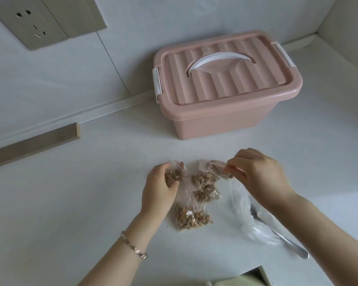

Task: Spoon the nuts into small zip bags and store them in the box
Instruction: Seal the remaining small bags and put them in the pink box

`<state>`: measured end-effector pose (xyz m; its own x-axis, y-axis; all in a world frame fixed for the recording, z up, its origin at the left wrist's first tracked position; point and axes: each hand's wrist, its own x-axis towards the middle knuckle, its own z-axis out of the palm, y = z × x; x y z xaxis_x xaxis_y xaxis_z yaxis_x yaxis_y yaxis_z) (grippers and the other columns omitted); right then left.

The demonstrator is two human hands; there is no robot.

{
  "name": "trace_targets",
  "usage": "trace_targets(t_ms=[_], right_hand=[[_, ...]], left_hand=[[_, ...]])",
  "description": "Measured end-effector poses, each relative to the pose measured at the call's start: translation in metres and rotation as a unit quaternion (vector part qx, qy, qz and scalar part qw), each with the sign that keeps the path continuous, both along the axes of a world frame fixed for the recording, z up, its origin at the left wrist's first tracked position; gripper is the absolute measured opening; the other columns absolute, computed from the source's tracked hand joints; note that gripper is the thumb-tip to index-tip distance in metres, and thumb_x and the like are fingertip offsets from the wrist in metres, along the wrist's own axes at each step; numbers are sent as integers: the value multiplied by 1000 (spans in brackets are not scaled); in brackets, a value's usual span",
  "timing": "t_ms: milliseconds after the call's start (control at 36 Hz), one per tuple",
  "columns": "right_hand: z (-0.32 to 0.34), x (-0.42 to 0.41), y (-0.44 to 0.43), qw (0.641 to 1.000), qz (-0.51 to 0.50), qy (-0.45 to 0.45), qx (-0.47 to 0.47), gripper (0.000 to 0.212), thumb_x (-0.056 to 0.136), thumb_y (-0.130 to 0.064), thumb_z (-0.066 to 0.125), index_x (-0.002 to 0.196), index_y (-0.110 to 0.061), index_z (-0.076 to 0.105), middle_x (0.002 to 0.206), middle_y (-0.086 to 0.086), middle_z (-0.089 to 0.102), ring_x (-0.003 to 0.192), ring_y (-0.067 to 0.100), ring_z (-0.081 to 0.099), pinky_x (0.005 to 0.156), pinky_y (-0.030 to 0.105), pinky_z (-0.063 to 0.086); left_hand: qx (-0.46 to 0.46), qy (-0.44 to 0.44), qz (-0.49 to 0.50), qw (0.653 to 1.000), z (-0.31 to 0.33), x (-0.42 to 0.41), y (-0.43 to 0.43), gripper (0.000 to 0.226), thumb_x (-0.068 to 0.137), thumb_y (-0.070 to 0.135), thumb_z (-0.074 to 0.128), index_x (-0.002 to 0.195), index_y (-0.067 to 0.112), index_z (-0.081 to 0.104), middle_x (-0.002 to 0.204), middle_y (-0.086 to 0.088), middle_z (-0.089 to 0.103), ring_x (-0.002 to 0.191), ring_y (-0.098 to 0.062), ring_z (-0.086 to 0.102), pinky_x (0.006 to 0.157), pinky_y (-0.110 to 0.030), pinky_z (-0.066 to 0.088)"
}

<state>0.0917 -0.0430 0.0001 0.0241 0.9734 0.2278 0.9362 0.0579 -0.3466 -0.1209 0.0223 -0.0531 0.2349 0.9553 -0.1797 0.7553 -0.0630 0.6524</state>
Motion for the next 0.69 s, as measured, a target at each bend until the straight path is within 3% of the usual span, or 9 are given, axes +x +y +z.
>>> trace_targets(t_ms=[111,194,306,444,528,583,694], right_hand=[[-15,9,6,994,-38,-32,-95,14,76,-22,74,67,-14,68,66,0,62,63,23,57,47,28,41],[-29,6,6,977,-33,-13,-211,26,89,-41,53,88,-19,67,83,-7,58,86,16,56,63,27,38],[-35,-7,5,960,-17,55,-273,25,89,-46,51,92,-26,66,80,-15,50,81,6,53,71,21,44],[-35,-16,15,949,-35,138,-280,21,89,-39,55,86,-24,68,78,-15,59,74,5,57,68,22,48],[-35,-21,25,949,-56,174,-258,19,88,-33,58,85,-18,70,78,-8,64,71,9,59,67,26,51],[-38,-25,34,946,-73,212,-235,15,87,-25,60,85,-13,70,80,-3,68,69,12,60,66,25,51],[-55,-39,60,944,-82,235,-216,19,87,-12,60,105,-11,66,98,1,64,77,10,57,75,17,47]], left_hand=[[-46,159,-29,986,-26,13,19,67,84,26,61,140,11,28,142,-6,36,133,-25,30,103,-34,32],[-54,225,-40,972,-40,24,26,61,84,32,57,135,13,29,137,-7,39,128,-26,32,99,-34,32],[-33,255,-41,966,-54,29,30,65,85,42,58,134,12,29,134,-6,38,126,-24,34,98,-33,31],[-15,190,-36,981,-60,26,33,58,85,33,60,134,12,37,128,-6,46,120,-23,41,98,-32,35],[0,78,4,997,-58,18,27,50,81,19,66,126,7,48,108,-6,52,101,-24,52,80,-26,43],[11,29,22,999,-55,14,22,48,79,13,68,123,5,51,101,-2,49,88,-17,52,70,-18,38],[16,-44,38,998,-53,5,11,50,77,6,70,123,4,51,99,3,47,73,-4,49,68,-7,39]])
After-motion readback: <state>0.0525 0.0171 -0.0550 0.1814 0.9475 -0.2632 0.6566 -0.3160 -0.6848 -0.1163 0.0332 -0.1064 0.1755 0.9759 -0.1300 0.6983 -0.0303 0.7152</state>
